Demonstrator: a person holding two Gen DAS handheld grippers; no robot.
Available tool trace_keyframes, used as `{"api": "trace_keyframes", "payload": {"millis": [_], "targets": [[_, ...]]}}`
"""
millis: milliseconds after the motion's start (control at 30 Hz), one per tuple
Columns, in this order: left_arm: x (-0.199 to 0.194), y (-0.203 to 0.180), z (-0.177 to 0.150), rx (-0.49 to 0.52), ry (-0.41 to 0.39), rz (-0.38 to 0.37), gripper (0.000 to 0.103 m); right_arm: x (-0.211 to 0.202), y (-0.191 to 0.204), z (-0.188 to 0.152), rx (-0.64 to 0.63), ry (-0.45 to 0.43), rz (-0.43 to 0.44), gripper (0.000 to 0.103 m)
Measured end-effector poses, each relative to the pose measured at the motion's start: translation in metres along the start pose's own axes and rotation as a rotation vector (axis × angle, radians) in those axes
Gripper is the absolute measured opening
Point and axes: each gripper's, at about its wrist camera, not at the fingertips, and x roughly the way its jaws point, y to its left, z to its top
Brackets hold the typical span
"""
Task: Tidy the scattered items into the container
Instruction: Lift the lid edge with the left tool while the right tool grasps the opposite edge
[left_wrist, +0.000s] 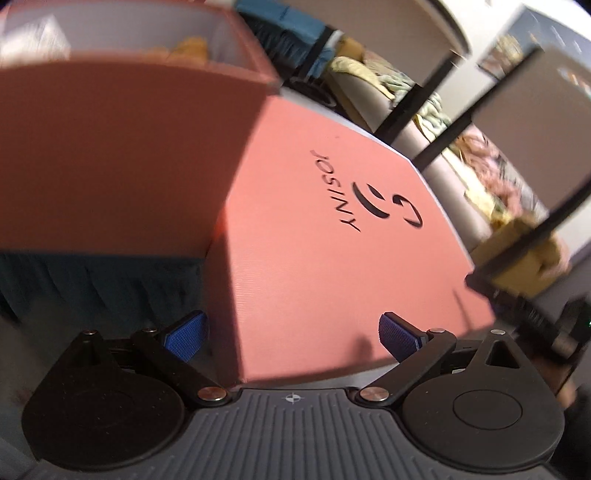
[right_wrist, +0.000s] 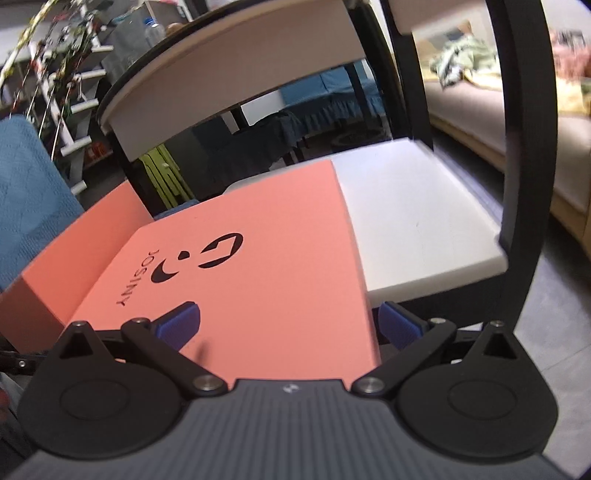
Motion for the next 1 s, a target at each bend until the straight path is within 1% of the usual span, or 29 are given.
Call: {"api": "trace_keyframes", "payload": {"millis": [133, 167, 200, 233, 267, 300, 400, 500, 733, 867, 1000], "targets": [[0.021, 0.019, 0.006, -0.158, 0.06, -0.065, 0.099, 0.011, -0.015, -0.002, 0.103, 0.023, 0.035, 0.103], [0.027, 0.023, 0.006, -0.204, 0.078, -0.079, 0.098, 0.013, -0.02, -0.002, 0.134, 0.028, 0.046, 0.103], [0.028, 0.024, 0.007, -0.225, 0.079, -0.092, 0.093, 0.015, -0.024, -0.003, 0.169, 0.031, 0.063, 0.102], [0.03, 0.025, 0.007, -0.246, 0.08, -0.104, 0.093, 0.015, -0.027, -0.004, 0.202, 0.032, 0.08, 0.101], [0.032, 0.026, 0.007, -0.266, 0.08, -0.117, 0.093, 0.015, -0.029, -0.004, 0.223, 0.029, 0.086, 0.095], [0.03, 0.025, 0.008, -0.26, 0.069, -0.116, 0.092, 0.015, -0.029, -0.004, 0.23, 0.025, 0.078, 0.088], [0.025, 0.02, 0.009, -0.24, 0.034, -0.12, 0.09, 0.009, -0.03, -0.002, 0.248, 0.012, 0.074, 0.084], [0.015, 0.015, 0.012, -0.214, -0.011, -0.135, 0.089, 0.0, -0.031, 0.003, 0.266, -0.015, 0.09, 0.077], [-0.016, -0.008, 0.026, -0.1, -0.144, -0.16, 0.089, -0.03, -0.024, 0.016, 0.287, -0.08, 0.137, 0.074], [-0.029, -0.018, 0.033, -0.068, -0.185, -0.187, 0.089, -0.047, -0.02, 0.023, 0.295, -0.119, 0.152, 0.074], [-0.039, -0.026, 0.038, -0.038, -0.2, -0.201, 0.089, -0.058, -0.02, 0.028, 0.317, -0.142, 0.148, 0.074]]}}
